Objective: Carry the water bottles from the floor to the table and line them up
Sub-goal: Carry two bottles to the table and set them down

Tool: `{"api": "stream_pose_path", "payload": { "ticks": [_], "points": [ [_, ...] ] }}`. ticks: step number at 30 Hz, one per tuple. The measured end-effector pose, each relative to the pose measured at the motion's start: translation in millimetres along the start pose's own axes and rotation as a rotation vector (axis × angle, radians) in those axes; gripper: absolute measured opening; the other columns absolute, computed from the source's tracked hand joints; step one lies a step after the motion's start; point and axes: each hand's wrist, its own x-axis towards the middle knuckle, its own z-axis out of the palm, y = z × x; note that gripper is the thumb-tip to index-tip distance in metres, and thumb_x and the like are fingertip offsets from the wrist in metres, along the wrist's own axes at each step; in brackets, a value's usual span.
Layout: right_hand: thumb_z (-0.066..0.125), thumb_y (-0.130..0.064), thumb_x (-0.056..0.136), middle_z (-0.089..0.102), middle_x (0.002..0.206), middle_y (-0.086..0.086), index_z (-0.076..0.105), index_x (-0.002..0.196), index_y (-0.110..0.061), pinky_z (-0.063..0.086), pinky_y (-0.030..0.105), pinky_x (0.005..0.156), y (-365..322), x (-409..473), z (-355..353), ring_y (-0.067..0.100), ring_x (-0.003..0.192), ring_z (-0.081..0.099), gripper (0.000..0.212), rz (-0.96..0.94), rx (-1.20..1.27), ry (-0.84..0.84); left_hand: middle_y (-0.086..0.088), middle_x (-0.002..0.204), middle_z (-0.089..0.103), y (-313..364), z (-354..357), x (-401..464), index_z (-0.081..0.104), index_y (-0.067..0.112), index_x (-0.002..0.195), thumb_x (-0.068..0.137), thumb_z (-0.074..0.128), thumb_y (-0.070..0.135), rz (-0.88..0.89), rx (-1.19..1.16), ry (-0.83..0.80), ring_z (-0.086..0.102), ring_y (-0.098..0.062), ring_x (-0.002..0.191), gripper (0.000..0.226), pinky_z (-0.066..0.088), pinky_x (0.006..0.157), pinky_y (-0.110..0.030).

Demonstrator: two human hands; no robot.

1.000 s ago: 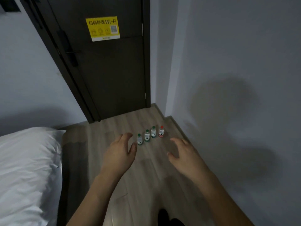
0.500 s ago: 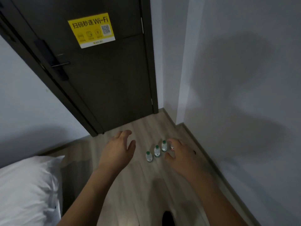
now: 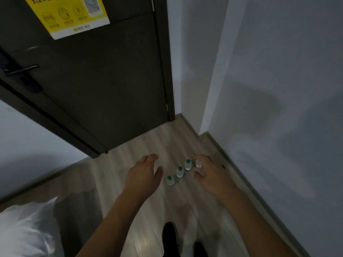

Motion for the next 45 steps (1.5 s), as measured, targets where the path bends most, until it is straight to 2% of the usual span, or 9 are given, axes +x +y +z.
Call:
{"api": "stream_pose_path", "payload": {
  "ticks": [6,10,15,19,25,29,34,41,45],
  "points": [
    [0.056,-0.023,0.092,0.057,0.122,0.003,0.049,0.127,-0.018,0.048,0.034,0.09,31.4,130.3,88.3,0.023,0.104,0.058,0.035,0.1,-0.049,-0.123,-0.007,0.132,0.058,-90.5,89.3,99.4,0.048,0.015,0.14,0.097,0.053,0.035,-0.062,-0.048,-0.147,0.058,-0.025,0.115,0.048,0.048,0.093,-0.035],
    [0.059,-0.021,0.088,0.06,0.121,0.007,0.052,0.127,-0.015,0.041,0.028,0.074,108.9,228.3,199.6,0.026,0.103,0.06,0.04,0.124,-0.158,-0.182,-0.006,0.131,0.057,-158.1,222.0,154.3,0.044,0.018,0.143,0.099,0.048,0.039,-0.076,-0.033,-0.247,0.057,-0.025,0.115,0.049,0.048,0.094,-0.039],
    [0.062,-0.018,0.086,0.049,0.135,0.011,0.041,0.14,-0.019,0.046,0.038,0.095,233.2,320.8,356.7,0.031,0.117,0.054,0.059,0.164,-0.189,-0.236,-0.006,0.127,0.056,-233.5,417.9,198.4,0.032,0.022,0.148,0.1,0.042,0.043,-0.074,0.066,-0.373,0.057,-0.025,0.109,0.053,0.049,0.087,-0.036],
    [0.059,-0.031,0.091,0.047,0.136,0.017,0.031,0.148,-0.022,0.046,0.043,0.097,314.3,369.2,445.2,0.036,0.118,0.053,0.064,0.141,-0.258,-0.198,-0.005,0.128,0.054,-266.2,543.3,218.4,0.028,0.025,0.145,0.096,0.048,0.051,-0.064,0.146,-0.41,0.057,-0.026,0.11,0.06,0.05,0.086,-0.038],
    [0.053,-0.034,0.096,0.061,0.108,0.013,0.043,0.132,-0.012,0.047,0.035,0.072,354.4,405.1,493.6,0.03,0.091,0.061,0.044,0.091,-0.282,-0.123,-0.003,0.109,0.061,-292.8,613.7,221.4,0.033,0.022,0.141,0.1,0.043,0.046,0.008,0.149,-0.32,0.063,-0.023,0.091,0.049,0.052,0.075,-0.033],
    [0.053,-0.033,0.096,0.063,0.11,0.011,0.041,0.135,-0.013,0.051,0.04,0.083,333.3,386.0,472.9,0.029,0.098,0.063,0.045,0.129,-0.264,-0.119,-0.002,0.102,0.064,-286.9,576.8,221.0,0.039,0.021,0.136,0.1,0.043,0.046,0.024,0.14,-0.324,0.064,-0.021,0.088,0.045,0.049,0.07,-0.029],
    [0.055,-0.034,0.093,0.064,0.099,0.01,0.049,0.124,-0.01,0.05,0.042,0.084,265.2,340.0,383.6,0.029,0.094,0.062,0.04,0.16,-0.098,-0.082,0.004,0.079,0.062,-235.7,448.2,211.3,0.055,0.019,0.107,0.094,0.056,0.046,0.038,0.056,-0.183,0.06,-0.014,0.066,0.031,0.042,0.055,-0.025],
    [0.06,-0.039,0.081,0.056,0.071,-0.007,0.052,0.091,-0.021,0.045,0.027,0.059,118.8,234.7,182.5,0.015,0.066,0.058,0.023,0.101,-0.029,0.027,0.007,0.071,0.06,-125.3,190.2,177.9,0.053,0.024,0.096,0.088,0.065,0.043,0.025,-0.013,-0.078,0.056,-0.009,0.059,0.024,0.046,0.052,-0.026],
    [0.064,-0.044,0.075,0.054,0.066,-0.01,0.046,0.08,-0.026,0.039,0.024,0.052,45.1,166.2,72.5,0.006,0.06,0.053,0.026,0.063,0.031,0.156,0.012,0.062,0.053,-59.3,61.6,147.2,0.055,0.025,0.091,0.084,0.071,0.041,0.02,-0.071,0.072,0.049,-0.007,0.054,0.024,0.031,0.047,-0.021]
  ]
}}
